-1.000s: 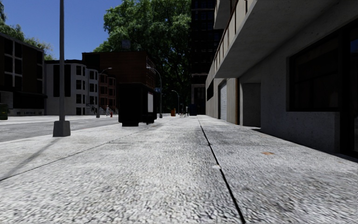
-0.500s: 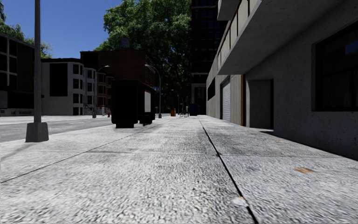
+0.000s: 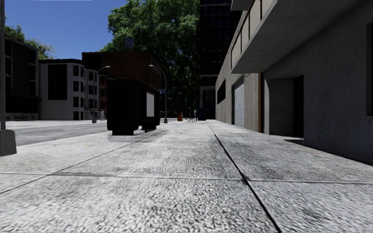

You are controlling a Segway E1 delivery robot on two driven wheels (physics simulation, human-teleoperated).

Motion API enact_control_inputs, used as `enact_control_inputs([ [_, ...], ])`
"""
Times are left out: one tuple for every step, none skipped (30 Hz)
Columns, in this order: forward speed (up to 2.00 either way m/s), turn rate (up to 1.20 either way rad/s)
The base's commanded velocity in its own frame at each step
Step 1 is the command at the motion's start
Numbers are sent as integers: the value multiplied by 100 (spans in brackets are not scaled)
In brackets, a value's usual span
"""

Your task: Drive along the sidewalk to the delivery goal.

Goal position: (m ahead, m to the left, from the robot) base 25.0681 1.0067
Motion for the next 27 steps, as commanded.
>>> enact_control_inputs([
  [200,0],
  [200,0],
  [200,0],
  [200,0],
  [200,0],
  [200,0],
  [200,0],
  [200,0],
  [200,0],
  [200,0],
  [200,0],
  [200,0],
  [200,0],
  [200,0],
  [200,0],
  [200,0],
  [200,0],
  [200,0],
  [200,0],
  [200,0],
  [200,0],
  [200,0],
  [200,0],
  [200,0],
  [200,0],
  [200,0],
  [200,0],
])
